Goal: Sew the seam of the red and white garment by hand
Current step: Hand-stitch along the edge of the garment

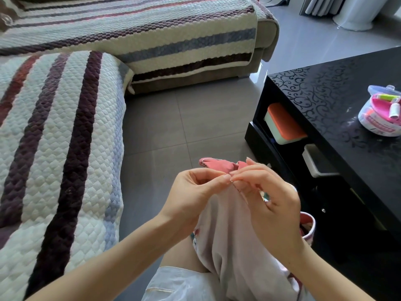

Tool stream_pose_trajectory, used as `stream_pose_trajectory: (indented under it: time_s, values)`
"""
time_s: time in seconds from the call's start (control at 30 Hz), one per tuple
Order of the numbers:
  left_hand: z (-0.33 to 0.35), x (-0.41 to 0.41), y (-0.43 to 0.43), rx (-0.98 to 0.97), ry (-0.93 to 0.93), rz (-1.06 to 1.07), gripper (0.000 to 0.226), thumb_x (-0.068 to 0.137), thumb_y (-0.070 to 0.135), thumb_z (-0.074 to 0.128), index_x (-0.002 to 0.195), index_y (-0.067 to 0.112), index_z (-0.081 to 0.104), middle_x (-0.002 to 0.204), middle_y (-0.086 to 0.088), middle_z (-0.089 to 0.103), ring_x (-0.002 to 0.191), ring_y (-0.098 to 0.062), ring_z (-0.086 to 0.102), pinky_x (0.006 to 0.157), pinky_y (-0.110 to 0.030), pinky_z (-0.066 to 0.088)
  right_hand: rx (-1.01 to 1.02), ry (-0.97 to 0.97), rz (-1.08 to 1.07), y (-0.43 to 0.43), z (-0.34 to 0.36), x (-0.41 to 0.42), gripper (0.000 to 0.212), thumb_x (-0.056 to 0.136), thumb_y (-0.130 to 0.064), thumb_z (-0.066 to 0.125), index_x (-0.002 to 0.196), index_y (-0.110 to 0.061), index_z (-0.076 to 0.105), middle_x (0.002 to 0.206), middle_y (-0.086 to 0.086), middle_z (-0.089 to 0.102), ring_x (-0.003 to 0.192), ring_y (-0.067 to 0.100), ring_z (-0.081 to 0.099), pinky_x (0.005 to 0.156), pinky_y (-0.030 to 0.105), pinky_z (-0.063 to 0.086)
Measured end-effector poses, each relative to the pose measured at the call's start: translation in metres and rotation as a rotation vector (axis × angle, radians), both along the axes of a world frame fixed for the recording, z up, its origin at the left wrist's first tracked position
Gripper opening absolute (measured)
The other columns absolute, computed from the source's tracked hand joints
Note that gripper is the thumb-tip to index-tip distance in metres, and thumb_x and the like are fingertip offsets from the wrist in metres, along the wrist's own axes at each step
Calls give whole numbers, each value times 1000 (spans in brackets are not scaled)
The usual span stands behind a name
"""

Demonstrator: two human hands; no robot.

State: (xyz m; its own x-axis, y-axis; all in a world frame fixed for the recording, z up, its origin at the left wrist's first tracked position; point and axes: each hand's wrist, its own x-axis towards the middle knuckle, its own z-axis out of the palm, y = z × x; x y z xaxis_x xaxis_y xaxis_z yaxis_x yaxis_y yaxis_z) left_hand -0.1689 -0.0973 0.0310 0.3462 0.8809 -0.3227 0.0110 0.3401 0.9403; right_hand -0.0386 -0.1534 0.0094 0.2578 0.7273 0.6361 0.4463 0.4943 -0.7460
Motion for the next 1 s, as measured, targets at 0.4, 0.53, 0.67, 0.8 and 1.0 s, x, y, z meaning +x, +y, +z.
stream_pose_trajectory:
  time_s: [0.4,0.53,0.67,0.8,1.0]
  values:
    - [7,-14,23,-136,-3,-120,12,68,12,72,58,19,70,60,6,61,56,-5,53,56,-16,41,-382,889,313,19,38,48,12,89,-22,47,82,-18,56,57,2,47,46,14,44,45,21,37]
    - [22,-23,41,-78,-106,-235,15,51,29,70,61,18,68,69,3,61,65,-7,55,70,-23,40,-339,534,28,26,27,77,11,96,-16,49,88,-18,56,54,-1,35,49,11,26,47,28,18]
    - [45,-28,54,70,-95,-434,8,60,27,67,61,20,66,71,1,59,69,-9,55,72,-19,47,-349,136,-38,29,22,76,17,97,-11,47,93,-24,58,60,9,35,51,15,28,47,25,22]
    - [62,-19,59,184,-31,-542,10,72,15,63,62,18,64,62,4,54,60,-7,48,62,-13,43,-393,-98,125,30,11,48,14,91,-7,55,92,-16,65,63,-7,56,50,4,47,50,14,37]
    - [66,-13,62,229,17,-575,15,75,18,62,62,21,69,62,9,58,61,-3,51,62,-12,43,-370,-51,296,29,8,29,8,90,-15,59,89,-23,63,71,-11,62,61,8,58,62,18,46]
